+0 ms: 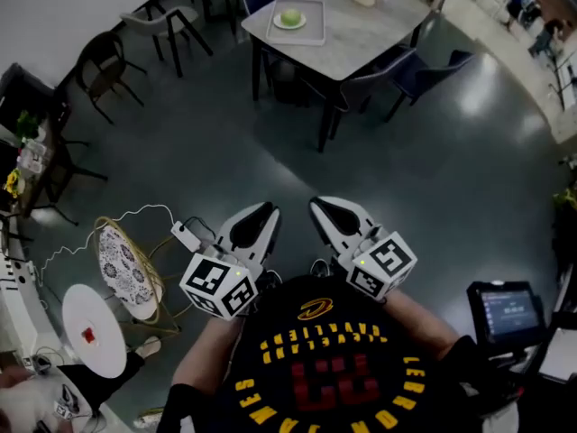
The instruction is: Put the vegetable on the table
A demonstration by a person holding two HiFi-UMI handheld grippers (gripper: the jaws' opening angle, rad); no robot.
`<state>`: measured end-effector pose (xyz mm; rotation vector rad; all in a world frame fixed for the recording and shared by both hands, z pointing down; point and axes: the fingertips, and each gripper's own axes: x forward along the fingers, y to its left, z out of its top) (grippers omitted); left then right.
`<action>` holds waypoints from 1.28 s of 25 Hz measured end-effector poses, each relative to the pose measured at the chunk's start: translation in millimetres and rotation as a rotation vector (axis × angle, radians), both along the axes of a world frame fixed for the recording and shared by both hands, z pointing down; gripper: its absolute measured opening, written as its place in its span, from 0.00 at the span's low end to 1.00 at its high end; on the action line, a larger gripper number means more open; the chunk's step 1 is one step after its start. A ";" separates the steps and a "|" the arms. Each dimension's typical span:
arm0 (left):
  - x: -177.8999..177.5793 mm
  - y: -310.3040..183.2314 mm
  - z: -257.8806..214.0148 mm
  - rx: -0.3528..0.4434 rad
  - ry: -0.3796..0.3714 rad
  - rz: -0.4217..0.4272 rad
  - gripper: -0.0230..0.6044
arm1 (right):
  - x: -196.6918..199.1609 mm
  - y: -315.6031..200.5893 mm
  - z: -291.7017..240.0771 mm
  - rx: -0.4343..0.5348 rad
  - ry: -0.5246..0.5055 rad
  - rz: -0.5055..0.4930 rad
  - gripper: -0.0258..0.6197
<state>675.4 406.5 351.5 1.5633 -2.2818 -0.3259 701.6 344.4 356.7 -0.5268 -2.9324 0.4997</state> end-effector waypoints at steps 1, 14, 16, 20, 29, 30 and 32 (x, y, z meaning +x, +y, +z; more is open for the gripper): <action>1.1 -9.7 -5.3 0.005 -0.009 0.003 0.13 | 1.7 -4.9 1.0 -0.007 0.001 -0.003 0.05; -10.4 -49.8 20.2 -0.060 0.018 -0.053 0.13 | -28.9 -29.6 20.6 -0.060 -0.002 -0.059 0.05; -24.3 -52.7 25.0 -0.058 0.026 -0.049 0.13 | -43.4 -32.7 23.0 -0.053 0.004 -0.055 0.05; -67.4 -48.9 29.9 -0.037 0.048 -0.038 0.13 | -85.0 -30.2 26.1 -0.030 0.025 -0.040 0.05; -188.7 -13.8 15.9 0.045 0.068 -0.008 0.13 | -196.7 -1.0 23.1 0.032 0.069 0.023 0.05; -198.6 -8.8 15.4 0.051 0.071 -0.002 0.13 | -206.0 4.2 23.9 0.035 0.079 0.029 0.05; -217.2 1.6 17.5 0.063 0.085 0.005 0.13 | -223.5 15.9 27.8 0.042 0.103 0.033 0.05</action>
